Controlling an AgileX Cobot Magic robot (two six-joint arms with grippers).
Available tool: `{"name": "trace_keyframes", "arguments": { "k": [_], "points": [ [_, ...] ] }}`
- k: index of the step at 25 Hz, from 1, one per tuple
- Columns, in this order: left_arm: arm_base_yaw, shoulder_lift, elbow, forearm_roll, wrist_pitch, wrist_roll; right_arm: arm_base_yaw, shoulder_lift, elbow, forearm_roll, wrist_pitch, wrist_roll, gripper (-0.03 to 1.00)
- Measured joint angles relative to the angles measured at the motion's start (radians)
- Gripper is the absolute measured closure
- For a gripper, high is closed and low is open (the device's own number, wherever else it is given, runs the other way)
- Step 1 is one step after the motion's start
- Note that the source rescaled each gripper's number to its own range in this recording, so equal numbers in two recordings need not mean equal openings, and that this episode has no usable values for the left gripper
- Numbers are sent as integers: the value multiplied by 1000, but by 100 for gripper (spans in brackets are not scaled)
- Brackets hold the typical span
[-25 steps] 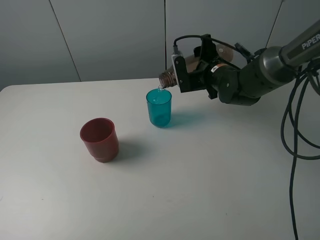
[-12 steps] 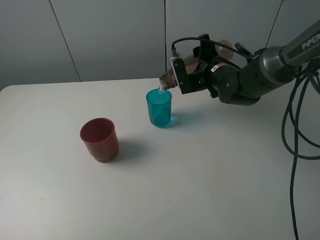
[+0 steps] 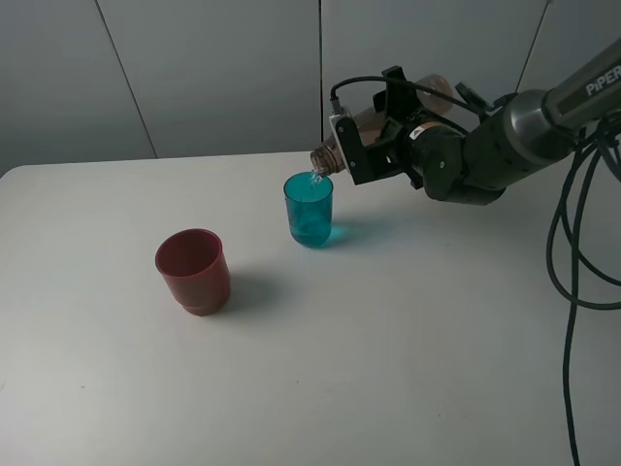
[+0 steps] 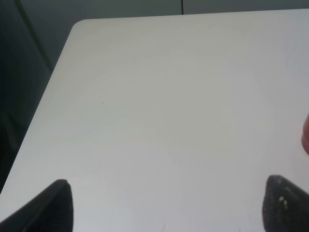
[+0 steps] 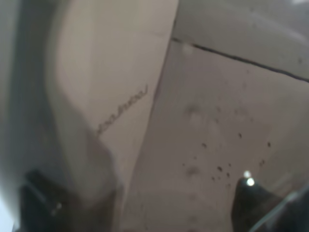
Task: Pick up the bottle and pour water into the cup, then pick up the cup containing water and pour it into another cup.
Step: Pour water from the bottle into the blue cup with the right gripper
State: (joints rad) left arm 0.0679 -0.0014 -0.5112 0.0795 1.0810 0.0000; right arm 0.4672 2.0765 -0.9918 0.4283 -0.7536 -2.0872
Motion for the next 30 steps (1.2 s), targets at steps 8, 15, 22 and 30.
{"name": "trace_keyframes", "arguments": {
  "k": [8, 15, 22, 30],
  "points": [
    [0, 0, 0, 0, 0, 0, 0, 0, -2, -11, -4, -1, 96],
    [0, 0, 0, 0, 0, 0, 0, 0, -4, -57, -10, -1, 96],
    [0, 0, 0, 0, 0, 0, 0, 0, -4, -127, -10, -1, 96],
    [0, 0, 0, 0, 0, 0, 0, 0, -4, -179, -12, -1, 96]
  ]
}}
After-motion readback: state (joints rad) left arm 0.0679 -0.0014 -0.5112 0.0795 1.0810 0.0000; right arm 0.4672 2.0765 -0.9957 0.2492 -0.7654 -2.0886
